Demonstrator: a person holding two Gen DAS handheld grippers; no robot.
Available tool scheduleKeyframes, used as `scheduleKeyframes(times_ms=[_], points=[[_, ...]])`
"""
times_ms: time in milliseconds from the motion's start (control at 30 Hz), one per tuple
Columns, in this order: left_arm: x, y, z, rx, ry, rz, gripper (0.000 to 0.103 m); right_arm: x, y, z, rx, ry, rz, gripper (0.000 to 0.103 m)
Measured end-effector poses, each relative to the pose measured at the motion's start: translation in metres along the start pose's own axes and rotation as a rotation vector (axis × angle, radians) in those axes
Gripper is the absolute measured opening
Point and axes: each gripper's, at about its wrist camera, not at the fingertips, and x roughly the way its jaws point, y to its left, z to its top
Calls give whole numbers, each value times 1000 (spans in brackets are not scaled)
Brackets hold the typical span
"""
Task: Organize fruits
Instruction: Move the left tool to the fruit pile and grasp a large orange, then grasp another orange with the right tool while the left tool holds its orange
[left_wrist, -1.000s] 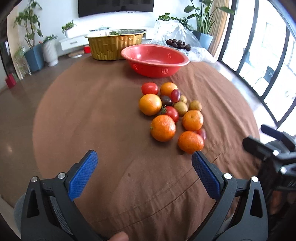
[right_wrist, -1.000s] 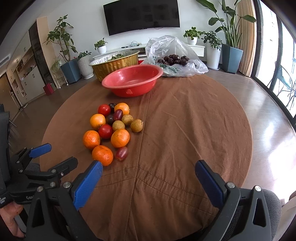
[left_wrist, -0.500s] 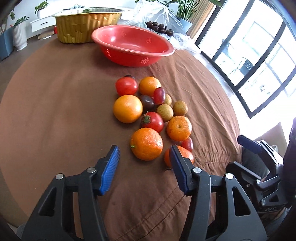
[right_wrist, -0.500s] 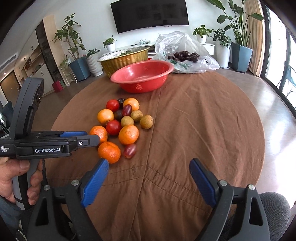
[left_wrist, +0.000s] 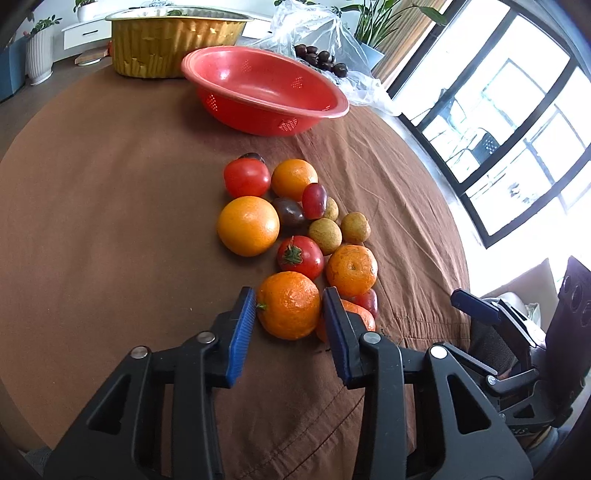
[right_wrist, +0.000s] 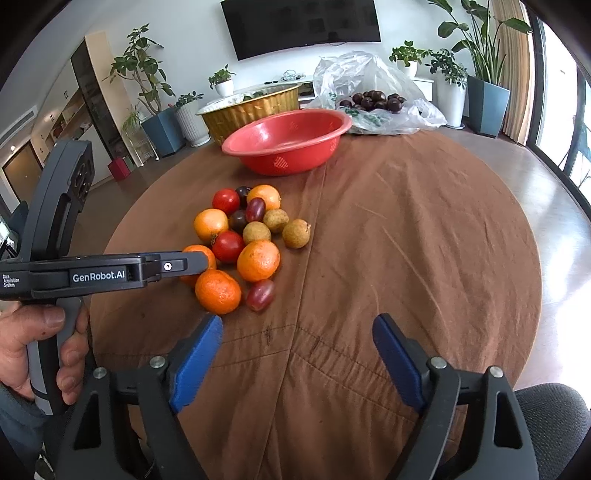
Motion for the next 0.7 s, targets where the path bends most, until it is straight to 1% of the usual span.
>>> scheduleKeyframes(times_ms=[133, 267, 333, 467, 533, 633, 700], points=[[-3, 6, -6, -12, -15, -21, 35, 2, 5, 2, -16, 10, 22, 82], [-8, 13, -12, -31, -33, -33, 34, 5, 15, 7, -33, 23, 73, 79], [-16, 19, -16, -47, -56, -39, 34, 7, 20, 10, -42, 33, 101, 77], [-37, 34, -21, -96, -135, -48, 34, 15, 31, 16, -36, 64, 150, 74], [-41, 44, -23, -119, -159, -65, 34, 19, 38, 19, -60, 74, 154, 71], [-40, 55, -26, -157, -166, -83, 34, 25, 48, 23, -116, 82, 149, 66], [-43, 56, -26, -162, -178, -97, 34, 29, 54, 26, -155, 84, 138, 63]])
